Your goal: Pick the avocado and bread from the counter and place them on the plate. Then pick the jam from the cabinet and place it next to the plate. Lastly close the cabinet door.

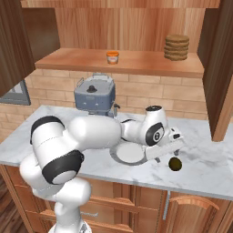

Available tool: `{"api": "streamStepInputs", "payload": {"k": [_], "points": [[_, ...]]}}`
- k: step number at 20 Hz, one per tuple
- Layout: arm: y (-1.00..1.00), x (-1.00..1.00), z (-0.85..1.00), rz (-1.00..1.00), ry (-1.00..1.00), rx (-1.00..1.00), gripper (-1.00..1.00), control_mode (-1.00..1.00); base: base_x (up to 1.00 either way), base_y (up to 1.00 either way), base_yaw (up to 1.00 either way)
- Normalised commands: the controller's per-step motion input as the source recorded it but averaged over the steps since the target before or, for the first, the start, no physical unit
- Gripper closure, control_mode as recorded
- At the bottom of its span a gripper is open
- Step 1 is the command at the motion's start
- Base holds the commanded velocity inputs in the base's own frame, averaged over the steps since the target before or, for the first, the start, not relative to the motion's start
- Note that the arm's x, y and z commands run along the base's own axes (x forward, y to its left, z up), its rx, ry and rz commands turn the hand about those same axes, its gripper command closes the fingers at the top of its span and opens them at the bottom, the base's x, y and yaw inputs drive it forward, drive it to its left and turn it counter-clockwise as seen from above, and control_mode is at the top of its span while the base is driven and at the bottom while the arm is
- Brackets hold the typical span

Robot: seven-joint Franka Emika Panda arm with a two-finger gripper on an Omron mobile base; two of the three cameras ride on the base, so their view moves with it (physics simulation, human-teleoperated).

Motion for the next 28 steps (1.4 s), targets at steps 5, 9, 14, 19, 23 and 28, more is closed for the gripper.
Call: {"api": "streamStepInputs", "payload": {"k": [5,9,14,19,23,28], "points": [[-0.16,0.32,0.0,0.02,0.04,0.03,-1.0,-1.0,0.0,0.0,0.0],[-0.4,0.37,0.0,-0.01,0.05,0.0,-1.0,-1.0,0.0,0.0,0.0],[-0.24,0.28,-0.08,-0.02,0.08,0.03,-1.0,-1.0,0.0,0.0,0.0],[-0.18,0.04,-0.22,0.0,0.09,0.12,-1.0,-1.0,0.0,0.0,0.0],[-0.04,0.0,-0.19,0.0,0.05,0.11,-1.0,-1.0,0.0,0.0,0.0],[0.0,0.0,-0.14,0.0,0.02,0.04,-1.0,-1.0,0.0,0.0,0.0]]}}
